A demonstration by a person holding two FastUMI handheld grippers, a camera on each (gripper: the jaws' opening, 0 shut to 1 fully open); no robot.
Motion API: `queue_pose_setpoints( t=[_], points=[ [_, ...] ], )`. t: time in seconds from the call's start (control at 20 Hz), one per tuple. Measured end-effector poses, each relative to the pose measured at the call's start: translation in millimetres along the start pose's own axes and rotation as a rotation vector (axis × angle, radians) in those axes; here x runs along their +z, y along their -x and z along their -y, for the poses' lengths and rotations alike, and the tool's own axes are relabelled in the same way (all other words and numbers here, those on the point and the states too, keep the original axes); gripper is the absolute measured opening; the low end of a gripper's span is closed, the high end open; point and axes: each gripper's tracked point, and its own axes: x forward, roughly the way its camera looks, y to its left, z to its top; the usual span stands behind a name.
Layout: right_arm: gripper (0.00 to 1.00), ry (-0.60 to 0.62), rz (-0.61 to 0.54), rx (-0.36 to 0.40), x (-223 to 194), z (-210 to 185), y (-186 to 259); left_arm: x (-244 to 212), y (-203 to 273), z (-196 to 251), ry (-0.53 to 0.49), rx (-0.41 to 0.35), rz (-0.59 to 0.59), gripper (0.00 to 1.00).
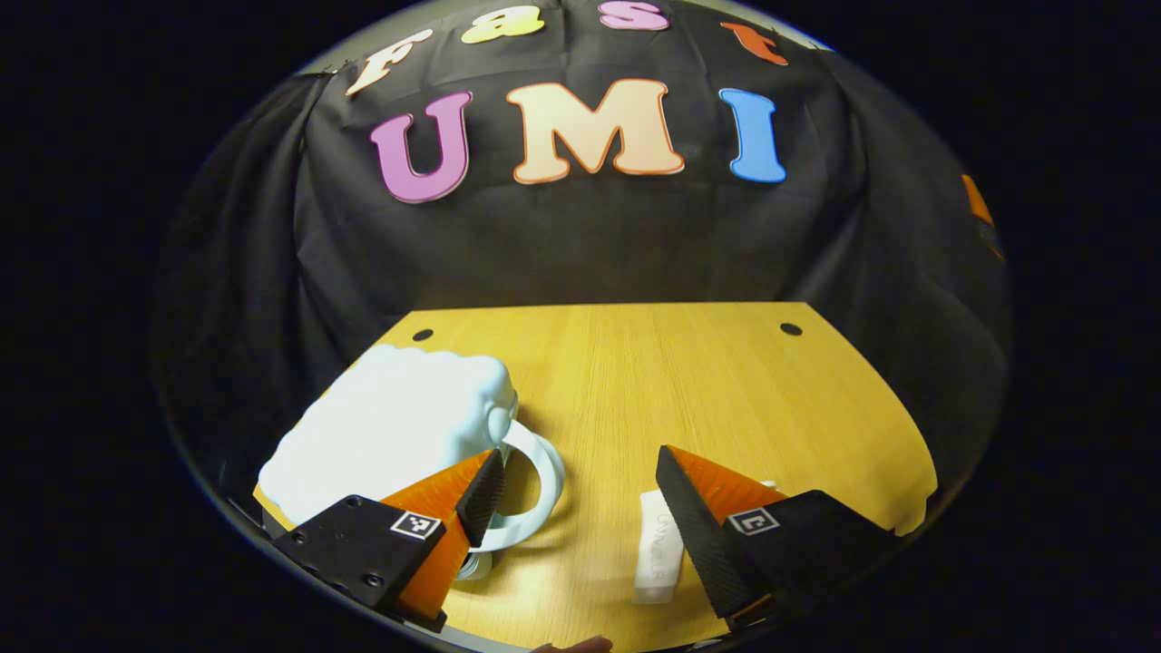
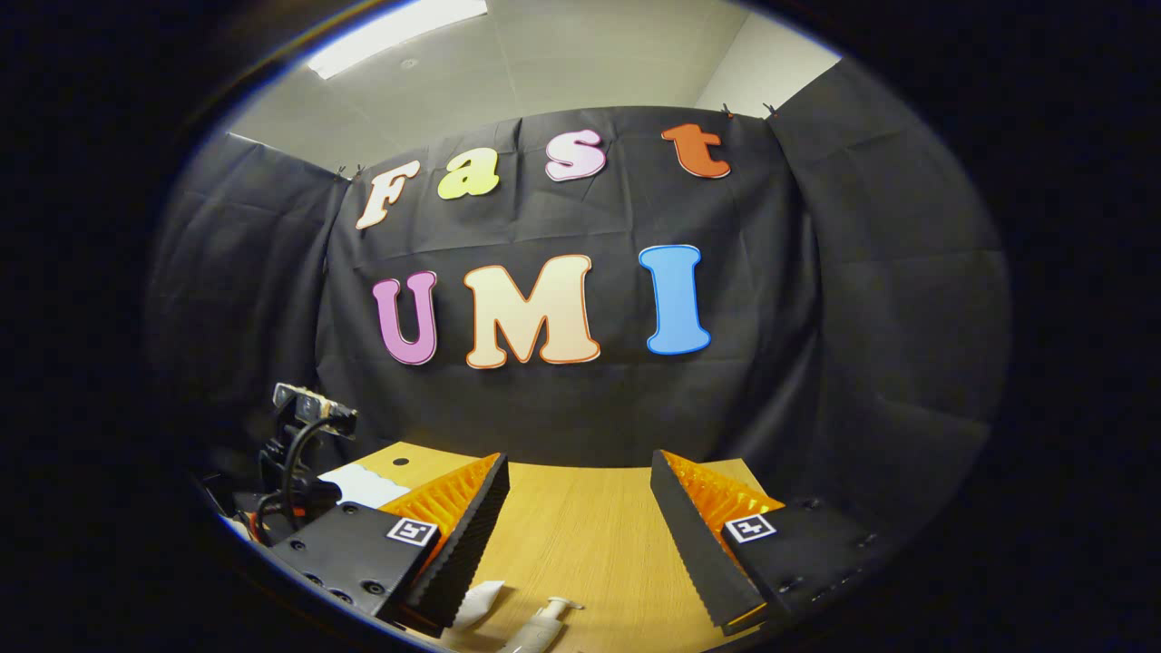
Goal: First open the suitcase, pack the skin care products into it, and then close the suitcase.
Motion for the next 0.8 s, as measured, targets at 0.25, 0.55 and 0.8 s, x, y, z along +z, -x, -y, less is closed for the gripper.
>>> queue_pose_setpoints(
  t=[0.25, 0.55, 0.8],
  points=[
    [0.99, 0.028, -0.028, -0.031, -3.2, -6.8, -3.2, -21.7, -28.1, -3.5, -0.006, -0.029, -0.081, 0.99],
    [0.99, 0.058, -0.056, -0.055, -8.3, -13.8, -6.7, -58.0, -63.2, -3.2, 0.002, -0.080, -0.215, 0.98],
    [0.99, 0.074, -0.056, -0.078, -7.5, -13.3, -8.4, -63.7, -72.7, -7.2, -0.010, -0.119, -0.253, 0.72]
  ],
)
